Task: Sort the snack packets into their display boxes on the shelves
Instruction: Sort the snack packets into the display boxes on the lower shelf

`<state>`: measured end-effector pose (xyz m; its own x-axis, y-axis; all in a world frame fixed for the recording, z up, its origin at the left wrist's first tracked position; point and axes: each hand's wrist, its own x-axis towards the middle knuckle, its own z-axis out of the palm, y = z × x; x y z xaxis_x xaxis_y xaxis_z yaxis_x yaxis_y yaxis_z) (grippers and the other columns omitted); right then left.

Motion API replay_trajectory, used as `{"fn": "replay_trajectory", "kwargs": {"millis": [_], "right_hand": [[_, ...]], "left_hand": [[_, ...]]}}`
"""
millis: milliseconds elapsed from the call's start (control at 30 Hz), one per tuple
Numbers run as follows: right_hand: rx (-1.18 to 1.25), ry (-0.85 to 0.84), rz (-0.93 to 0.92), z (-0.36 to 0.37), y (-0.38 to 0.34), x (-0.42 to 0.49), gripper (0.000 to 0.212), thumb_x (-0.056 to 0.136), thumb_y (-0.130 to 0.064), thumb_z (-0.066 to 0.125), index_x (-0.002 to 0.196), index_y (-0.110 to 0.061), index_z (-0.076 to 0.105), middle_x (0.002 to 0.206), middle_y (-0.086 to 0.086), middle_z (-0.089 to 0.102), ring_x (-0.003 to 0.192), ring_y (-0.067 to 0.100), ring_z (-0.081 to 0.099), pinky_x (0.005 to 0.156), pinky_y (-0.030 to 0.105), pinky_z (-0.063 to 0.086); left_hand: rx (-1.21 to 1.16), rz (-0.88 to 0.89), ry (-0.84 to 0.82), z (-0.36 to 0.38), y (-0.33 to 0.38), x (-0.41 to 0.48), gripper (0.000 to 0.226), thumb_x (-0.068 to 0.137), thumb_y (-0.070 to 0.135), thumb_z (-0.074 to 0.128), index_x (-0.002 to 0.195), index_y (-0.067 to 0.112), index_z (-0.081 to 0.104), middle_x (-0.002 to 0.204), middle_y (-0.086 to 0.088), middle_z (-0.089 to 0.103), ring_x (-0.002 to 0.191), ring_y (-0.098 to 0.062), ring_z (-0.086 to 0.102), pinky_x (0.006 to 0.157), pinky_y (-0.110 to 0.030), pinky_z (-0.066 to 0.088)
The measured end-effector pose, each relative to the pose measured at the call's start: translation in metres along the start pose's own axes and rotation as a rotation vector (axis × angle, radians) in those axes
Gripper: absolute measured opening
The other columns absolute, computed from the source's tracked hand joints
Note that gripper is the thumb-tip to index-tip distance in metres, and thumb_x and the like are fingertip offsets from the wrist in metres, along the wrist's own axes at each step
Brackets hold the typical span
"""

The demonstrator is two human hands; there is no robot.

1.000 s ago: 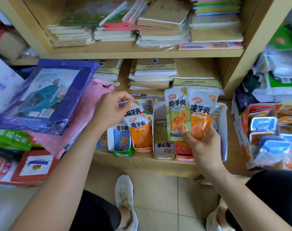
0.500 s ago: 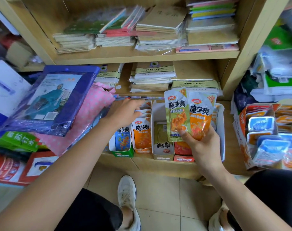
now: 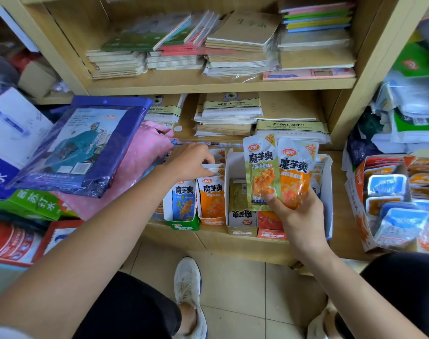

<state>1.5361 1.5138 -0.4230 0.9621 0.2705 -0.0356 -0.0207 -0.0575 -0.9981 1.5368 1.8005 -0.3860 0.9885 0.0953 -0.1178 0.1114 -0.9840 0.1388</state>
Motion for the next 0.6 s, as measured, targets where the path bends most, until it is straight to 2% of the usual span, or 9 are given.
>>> {"fn": "replay_trajectory", "kwargs": {"millis": [100, 167, 300, 367, 433, 533, 600], "right_hand": [[0.002, -0.002, -0.003, 0.001, 0.001, 0.0, 0.058, 0.072, -0.041, 0.079, 0.121, -0.016, 0.062, 0.106, -0.001, 0.074, 0.093, 0.012, 0.074, 0.08, 0.042, 0.063], [-0.003, -0.006, -0.006, 0.001, 0.001, -0.001, 0.06, 0.071, -0.042, 0.079, 0.122, -0.016, 0.062, 0.108, -0.002, 0.074, 0.094, 0.012, 0.073, 0.081, 0.042, 0.062], [-0.002, -0.009, -0.006, 0.0, 0.003, -0.001, 0.062, 0.071, -0.044, 0.079, 0.123, -0.017, 0.061, 0.109, -0.001, 0.074, 0.095, 0.015, 0.073, 0.081, 0.046, 0.062], [-0.002, -0.01, -0.005, 0.0, 0.003, -0.001, 0.061, 0.072, -0.043, 0.079, 0.123, -0.016, 0.061, 0.109, 0.0, 0.074, 0.095, 0.015, 0.074, 0.081, 0.046, 0.062], [0.008, -0.014, -0.002, 0.0, 0.003, -0.001, 0.058, 0.075, -0.04, 0.079, 0.124, -0.016, 0.06, 0.109, 0.0, 0.073, 0.095, 0.015, 0.073, 0.081, 0.045, 0.062], [0.033, -0.022, 0.015, 0.0, 0.003, -0.001, 0.05, 0.081, -0.032, 0.079, 0.124, -0.017, 0.059, 0.109, 0.0, 0.073, 0.095, 0.015, 0.073, 0.081, 0.044, 0.062], [0.05, -0.022, 0.026, 0.0, 0.003, 0.0, 0.046, 0.083, -0.03, 0.078, 0.124, -0.017, 0.059, 0.109, 0.0, 0.073, 0.095, 0.015, 0.073, 0.08, 0.04, 0.062]], "left_hand": [[-0.03, -0.015, -0.034, -0.001, 0.0, -0.001, 0.014, 0.084, 0.038, 0.079, 0.083, 0.031, 0.067, 0.082, 0.013, 0.068, 0.081, -0.015, 0.065, 0.07, -0.036, 0.055], [-0.125, -0.04, -0.04, -0.003, 0.0, 0.0, 0.013, 0.082, 0.03, 0.082, 0.091, 0.024, 0.074, 0.084, 0.011, 0.074, 0.08, -0.011, 0.068, 0.07, -0.033, 0.055], [-0.177, -0.01, -0.017, -0.005, -0.001, -0.004, 0.008, 0.084, 0.025, 0.081, 0.086, 0.017, 0.081, 0.071, 0.007, 0.073, 0.063, -0.012, 0.062, 0.058, -0.028, 0.043], [-0.207, -0.003, 0.033, -0.009, -0.003, -0.009, 0.008, 0.085, 0.025, 0.08, 0.085, 0.017, 0.082, 0.068, 0.01, 0.07, 0.06, -0.008, 0.058, 0.057, -0.028, 0.04], [-0.238, -0.003, 0.104, -0.019, -0.007, -0.016, 0.006, 0.085, 0.025, 0.079, 0.086, 0.02, 0.081, 0.074, 0.012, 0.072, 0.065, -0.005, 0.06, 0.062, -0.03, 0.045], [-0.27, 0.008, 0.235, -0.039, -0.012, -0.032, 0.015, 0.086, 0.032, 0.072, 0.092, 0.021, 0.081, 0.088, 0.004, 0.077, 0.081, -0.017, 0.068, 0.073, -0.042, 0.054], [-0.312, -0.024, 0.34, -0.054, -0.015, -0.045, 0.025, 0.083, 0.038, 0.067, 0.094, 0.02, 0.08, 0.09, 0.002, 0.076, 0.084, -0.021, 0.068, 0.071, -0.046, 0.054]]}}
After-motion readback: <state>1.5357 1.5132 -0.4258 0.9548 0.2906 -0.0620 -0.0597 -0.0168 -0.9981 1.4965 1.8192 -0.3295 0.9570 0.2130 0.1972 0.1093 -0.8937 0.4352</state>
